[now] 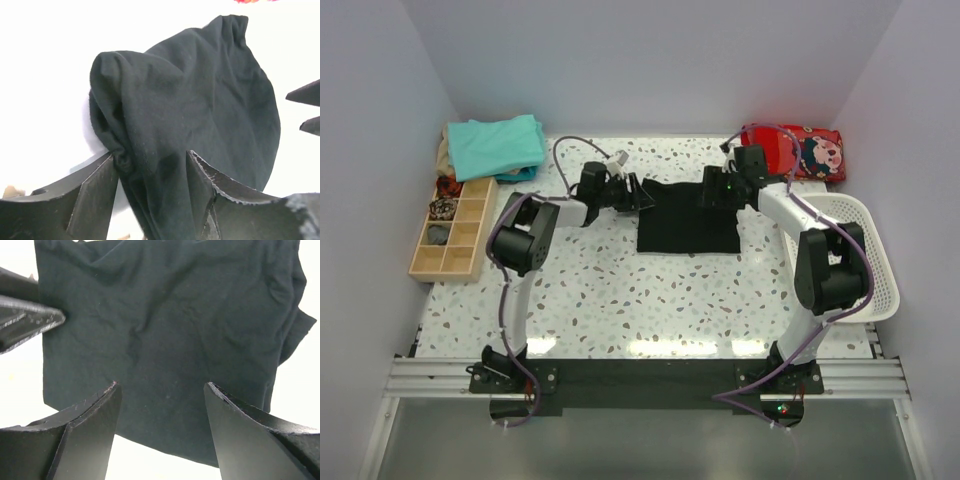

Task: Fold and stack the t-shirts
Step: Put the neatly folded tshirt into the corner of the board with the left arm

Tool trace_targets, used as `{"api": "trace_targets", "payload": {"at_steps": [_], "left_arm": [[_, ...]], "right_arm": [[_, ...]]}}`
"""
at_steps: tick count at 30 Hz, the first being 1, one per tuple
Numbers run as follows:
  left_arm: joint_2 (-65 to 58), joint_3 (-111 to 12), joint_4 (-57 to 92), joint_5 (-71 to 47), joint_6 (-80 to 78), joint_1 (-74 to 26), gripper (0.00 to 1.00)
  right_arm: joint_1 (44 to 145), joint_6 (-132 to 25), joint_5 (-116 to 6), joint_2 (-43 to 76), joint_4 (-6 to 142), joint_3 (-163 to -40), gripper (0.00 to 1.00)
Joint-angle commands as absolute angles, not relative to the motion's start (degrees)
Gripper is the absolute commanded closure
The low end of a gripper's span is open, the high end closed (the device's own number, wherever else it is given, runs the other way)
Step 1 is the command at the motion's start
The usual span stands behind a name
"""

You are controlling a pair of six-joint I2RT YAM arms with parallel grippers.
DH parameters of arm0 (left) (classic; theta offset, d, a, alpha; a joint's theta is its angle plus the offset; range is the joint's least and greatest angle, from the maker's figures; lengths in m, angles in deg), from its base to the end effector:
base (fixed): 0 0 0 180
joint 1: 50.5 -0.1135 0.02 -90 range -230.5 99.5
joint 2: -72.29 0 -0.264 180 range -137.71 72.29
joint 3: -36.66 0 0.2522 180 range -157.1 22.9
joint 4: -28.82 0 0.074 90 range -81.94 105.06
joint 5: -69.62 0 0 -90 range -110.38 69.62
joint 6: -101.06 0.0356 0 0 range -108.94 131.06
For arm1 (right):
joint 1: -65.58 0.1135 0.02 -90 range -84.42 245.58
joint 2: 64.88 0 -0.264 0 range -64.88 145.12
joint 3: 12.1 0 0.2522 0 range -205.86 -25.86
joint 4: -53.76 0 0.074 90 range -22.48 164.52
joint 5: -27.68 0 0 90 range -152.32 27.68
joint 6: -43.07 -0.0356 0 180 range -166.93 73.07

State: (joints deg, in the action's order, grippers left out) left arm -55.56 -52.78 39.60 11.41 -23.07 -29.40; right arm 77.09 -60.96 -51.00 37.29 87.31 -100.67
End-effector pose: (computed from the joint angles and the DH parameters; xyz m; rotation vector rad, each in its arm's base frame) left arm 0.4336 -0.1874 0.1169 0.1242 2.1774 -1.1453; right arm 0.3855 0.0856 0.2324 -0.0408 2.4194 0.4434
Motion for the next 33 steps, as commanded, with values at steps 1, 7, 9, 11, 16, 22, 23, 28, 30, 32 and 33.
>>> {"api": "trace_targets", "payload": {"at_steps": [1,7,9,11,16,22,23,28,30,32,33], "left_arm": [[-61.7,-58.2,36.0,12.3,-26.0,-28.4,0.41],[-65.6,-61.9,36.7,14.4,-27.8,-27.1,0.46],[-66.5,-62.2,37.3,14.6,-28.3,-26.4,0.62],[-67.4,-63.0,37.1,14.7,-27.9,-25.9,0.82],[-69.1,-68.7,30.4,11.5,-24.0,-23.8,1.0],[-62.3,-69.6,24.7,5.1,-16.7,-24.0,1.0],[-61.1,-70.2,23.4,4.4,-14.1,-24.3,1.0],[-53.8,-71.9,16.5,2.6,-8.0,-29.4,1.0],[-52.7,-74.0,14.3,2.4,-4.9,-31.7,1.0],[-51.8,-76.3,10.2,1.7,-2.5,-33.1,1.0],[-51.7,-77.2,9.2,1.6,-1.6,-34.4,1.0]], "right_arm": [[76.6,-60.1,-54.0,36.8,87.3,-100.8,0.29],[76.0,-60.2,-53.9,37.1,87.0,-100.6,0.29],[76.0,-60.1,-53.8,37.5,87.1,-100.7,0.29],[76.0,-60.3,-53.7,37.7,87.1,-100.7,0.29],[76.0,-60.3,-53.9,37.8,87.2,-100.7,0.29],[75.8,-60.2,-54.7,37.0,87.6,-100.4,0.29],[75.7,-60.2,-54.9,36.9,87.6,-100.3,0.29],[75.7,-60.4,-55.0,36.3,87.3,-100.0,0.29],[75.7,-60.5,-54.8,36.4,87.2,-100.0,0.3],[75.6,-60.6,-54.7,36.4,87.0,-99.9,0.29],[75.6,-60.6,-54.6,36.5,86.9,-99.9,0.29]]}}
